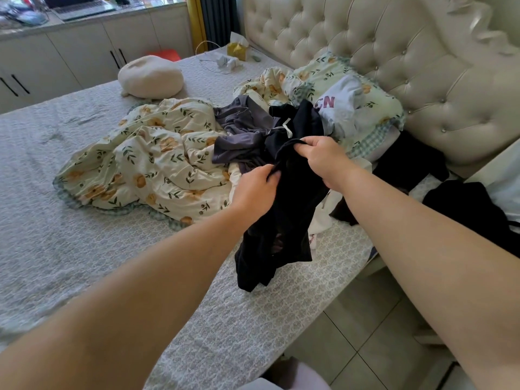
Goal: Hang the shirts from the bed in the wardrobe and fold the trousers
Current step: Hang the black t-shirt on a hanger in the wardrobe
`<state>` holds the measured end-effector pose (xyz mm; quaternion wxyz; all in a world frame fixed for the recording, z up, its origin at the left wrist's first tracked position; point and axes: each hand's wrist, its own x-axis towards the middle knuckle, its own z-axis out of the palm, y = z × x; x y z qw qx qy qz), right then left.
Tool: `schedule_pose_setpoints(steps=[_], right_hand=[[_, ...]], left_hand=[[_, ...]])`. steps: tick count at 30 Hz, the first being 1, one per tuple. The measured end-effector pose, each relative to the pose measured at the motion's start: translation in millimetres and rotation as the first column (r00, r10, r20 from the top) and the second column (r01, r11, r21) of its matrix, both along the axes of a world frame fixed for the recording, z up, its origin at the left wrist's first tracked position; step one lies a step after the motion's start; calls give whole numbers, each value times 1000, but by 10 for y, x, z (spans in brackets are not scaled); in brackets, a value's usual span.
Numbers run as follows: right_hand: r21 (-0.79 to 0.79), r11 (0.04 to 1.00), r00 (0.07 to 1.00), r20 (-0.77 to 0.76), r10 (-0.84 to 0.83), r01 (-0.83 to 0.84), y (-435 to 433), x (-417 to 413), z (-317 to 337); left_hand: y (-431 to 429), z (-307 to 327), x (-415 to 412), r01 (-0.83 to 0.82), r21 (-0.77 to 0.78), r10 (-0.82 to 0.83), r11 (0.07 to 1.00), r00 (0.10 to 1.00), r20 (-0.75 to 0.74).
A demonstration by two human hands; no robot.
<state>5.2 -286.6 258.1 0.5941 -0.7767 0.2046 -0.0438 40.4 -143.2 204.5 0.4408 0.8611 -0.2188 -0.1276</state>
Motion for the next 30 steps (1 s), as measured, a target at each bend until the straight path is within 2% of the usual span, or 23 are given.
schedule_pose_setpoints(steps=[2, 5, 8, 9, 12, 13, 14, 15, 17, 18, 19, 22, 24, 26, 28, 30], right_hand=[[-47, 999, 1000, 16, 24, -23, -13, -47, -10], [-90, 995, 999, -4, 45, -45, 0, -175, -126], [7, 993, 989, -90, 117, -117, 80, -340, -394], [-9, 988, 976, -152, 153, -156, 112, -389, -495], [-240, 939, 933, -321, 163, -246, 184, -471, -754], [-262, 942, 937, -329, 118, -210, 195, -473, -810], [-204, 971, 948, -313, 57, -125, 204, -467, -835], [-75, 997, 956, -291, -19, -3, 207, -455, -822], [216, 954, 956, -251, -150, 207, 184, -397, -752], [307, 916, 954, -232, -190, 258, 163, -353, -709], [324, 908, 956, -208, -206, 266, 138, -311, -665], [179, 962, 975, -121, -185, 204, 127, -218, -497], [85, 987, 989, -56, -135, 140, 139, -168, -422], [-3, 998, 998, -8, -66, 66, 154, -133, -372], [-61, 998, 1000, 28, -8, 10, 180, -103, -332], [-123, 992, 998, 48, 41, -35, 214, -80, -293]], left_hand=[[-12, 103, 65, -154, -115, 139, 981, 982, -129], [-16, 276, 219, -296, -152, 251, 943, 933, -259], [-34, 420, 287, -352, -224, 236, 909, 877, -418], [-40, 462, 294, -370, -267, 210, 890, 852, -480], [-15, 566, 303, -404, -337, 169, 851, 817, -551], [12, 575, 319, -410, -342, 175, 846, 819, -547], [49, 570, 345, -419, -339, 195, 842, 823, -533], [99, 562, 369, -428, -327, 225, 843, 831, -509], [212, 512, 428, -456, -296, 291, 839, 837, -463], [268, 474, 455, -468, -270, 321, 841, 835, -447], [325, 433, 479, -477, -226, 355, 849, 833, -424], [467, 300, 523, -530, -37, 488, 847, 804, -340], [504, 250, 523, -557, 45, 537, 829, 772, -340], [477, 270, 480, -515, 110, 527, 850, 824, -211], [395, 328, 395, -332, 122, 334, 935, 943, 7], [284, 381, 301, -29, 102, 23, 994, 998, 66]])
